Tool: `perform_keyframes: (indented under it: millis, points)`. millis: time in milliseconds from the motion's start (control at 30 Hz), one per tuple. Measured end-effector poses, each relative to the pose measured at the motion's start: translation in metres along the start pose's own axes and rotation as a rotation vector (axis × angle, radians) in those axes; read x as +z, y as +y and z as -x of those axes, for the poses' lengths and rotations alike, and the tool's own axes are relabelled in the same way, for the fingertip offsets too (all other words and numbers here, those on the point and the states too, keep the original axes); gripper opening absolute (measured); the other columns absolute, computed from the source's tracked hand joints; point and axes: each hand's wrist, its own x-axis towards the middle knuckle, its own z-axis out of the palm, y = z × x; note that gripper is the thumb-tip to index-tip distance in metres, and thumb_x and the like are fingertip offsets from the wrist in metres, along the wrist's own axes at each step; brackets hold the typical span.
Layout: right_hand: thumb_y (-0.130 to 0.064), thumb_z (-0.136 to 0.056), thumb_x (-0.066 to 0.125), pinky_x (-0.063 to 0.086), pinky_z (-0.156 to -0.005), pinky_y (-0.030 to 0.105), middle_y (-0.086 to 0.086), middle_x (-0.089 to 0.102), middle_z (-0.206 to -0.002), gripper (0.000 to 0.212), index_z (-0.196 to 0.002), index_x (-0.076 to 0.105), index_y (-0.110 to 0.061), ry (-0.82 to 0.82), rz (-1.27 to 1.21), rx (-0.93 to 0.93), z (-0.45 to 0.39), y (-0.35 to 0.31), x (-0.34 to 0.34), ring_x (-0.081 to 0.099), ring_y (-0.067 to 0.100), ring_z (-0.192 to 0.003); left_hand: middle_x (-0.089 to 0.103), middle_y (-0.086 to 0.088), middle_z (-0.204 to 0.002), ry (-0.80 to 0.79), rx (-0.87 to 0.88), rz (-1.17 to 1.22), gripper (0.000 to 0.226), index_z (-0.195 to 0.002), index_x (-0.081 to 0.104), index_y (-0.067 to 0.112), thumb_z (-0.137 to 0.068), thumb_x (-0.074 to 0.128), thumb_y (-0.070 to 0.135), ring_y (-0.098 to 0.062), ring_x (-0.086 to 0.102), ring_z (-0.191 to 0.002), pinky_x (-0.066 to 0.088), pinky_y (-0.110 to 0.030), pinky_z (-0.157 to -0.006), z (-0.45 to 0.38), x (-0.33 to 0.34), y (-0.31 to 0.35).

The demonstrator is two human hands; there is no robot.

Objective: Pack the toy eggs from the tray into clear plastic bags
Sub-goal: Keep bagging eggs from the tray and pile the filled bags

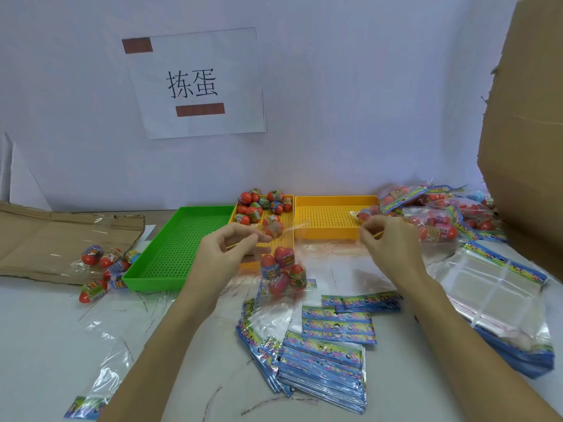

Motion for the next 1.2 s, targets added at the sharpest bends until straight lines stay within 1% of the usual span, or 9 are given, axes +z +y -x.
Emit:
perform_keyframes:
  millis: [100,200,333,467,600,733,867,1000,1200]
  points:
    - [-0.031,-0.096,0.073,0.045,-0.060,0.023,-0.007,0.069,-0.062,0.027,-0.075,0.079,-0.015,-0.123,-0.079,-0.053,0.007,-0.013,0.005,0.064,0.007,-0.057,0.081,-0.009,-0.105,-0.040,-0.016,0.019,0.014,-0.108,0.070,-0.001,-0.103,0.064,0.009,-0.028,0.079,-0.096,0.065,-0.032,-0.083,0.001,0.002,0.000]
    - [-0.025,-0.095,0.075,0.049,-0.063,0.019,-0.010,0.068,-0.066,0.011,-0.101,0.081,-0.019,-0.147,-0.102,-0.102,0.013,-0.025,0.013,0.059,-0.001,-0.058,0.081,-0.007,-0.109,-0.067,-0.029,0.020,0.018,-0.114,0.071,0.005,-0.106,0.060,0.016,-0.025,0.079,-0.098,0.064,-0.033,-0.088,-0.001,0.000,-0.001]
    - [-0.022,-0.106,0.057,0.044,-0.066,0.002,-0.012,0.069,-0.057,0.033,-0.138,0.066,-0.019,-0.209,-0.116,-0.079,0.019,-0.033,0.019,0.065,-0.004,-0.058,0.078,-0.002,-0.118,-0.165,-0.075,-0.020,0.027,-0.120,0.068,0.014,-0.104,0.051,0.000,-0.021,0.076,-0.106,0.061,-0.028,-0.087,-0.002,0.000,-0.003]
    - [-0.018,-0.105,0.058,0.047,-0.067,0.003,-0.010,0.073,-0.061,0.056,-0.155,0.037,-0.029,-0.218,-0.218,-0.086,0.023,-0.034,0.018,0.066,-0.003,-0.057,0.079,0.004,-0.116,-0.135,-0.047,-0.114,0.027,-0.122,0.064,0.019,-0.100,0.067,0.003,-0.013,0.074,-0.108,0.059,-0.029,-0.093,0.001,0.005,-0.008]
    - [-0.014,-0.102,0.063,0.050,-0.077,0.011,-0.006,0.077,-0.101,0.027,-0.125,0.074,-0.023,-0.214,-0.176,-0.086,0.017,-0.034,0.016,0.071,0.007,-0.091,0.080,0.005,-0.112,-0.096,-0.028,-0.112,0.024,-0.120,0.064,0.017,-0.098,0.072,0.011,-0.012,0.075,-0.104,0.061,-0.025,-0.086,0.002,0.006,-0.007]
    - [-0.016,-0.107,0.052,0.048,-0.054,0.008,0.001,0.073,-0.061,0.028,-0.133,0.062,-0.020,-0.291,-0.316,0.036,0.018,-0.031,0.013,0.071,0.010,-0.056,0.080,0.005,-0.110,-0.100,-0.014,-0.129,0.023,-0.119,0.064,0.017,-0.099,0.071,0.010,-0.012,0.076,-0.103,0.060,-0.022,-0.087,0.002,0.005,-0.007]
    - [-0.018,-0.103,0.062,0.051,-0.051,0.017,0.014,0.079,-0.095,0.018,-0.113,0.076,-0.011,-0.531,-0.809,0.284,0.011,-0.036,0.002,0.076,0.020,-0.076,0.081,0.006,-0.108,-0.099,0.004,-0.144,0.022,-0.116,0.066,0.017,-0.097,0.073,0.009,-0.010,0.075,-0.102,0.059,-0.020,-0.084,0.001,0.004,-0.007]
    - [-0.010,-0.102,0.062,0.054,-0.057,0.021,-0.002,0.077,-0.091,0.016,-0.109,0.076,-0.015,-0.398,-0.355,0.114,0.014,-0.032,0.009,0.075,0.012,-0.075,0.081,0.004,-0.108,-0.092,0.003,-0.138,0.022,-0.115,0.067,0.018,-0.096,0.074,0.009,-0.013,0.076,-0.101,0.061,-0.031,-0.090,0.001,0.003,-0.008]
    - [-0.024,-0.104,0.060,0.056,-0.081,0.036,-0.001,0.073,-0.060,0.019,-0.099,0.078,-0.019,-0.432,-0.380,0.076,0.017,-0.034,0.018,0.074,0.014,-0.076,0.081,0.004,-0.109,-0.093,-0.006,-0.123,0.024,-0.116,0.067,0.019,-0.095,0.076,0.011,-0.014,0.077,-0.103,0.061,-0.032,-0.088,-0.001,0.003,-0.009]
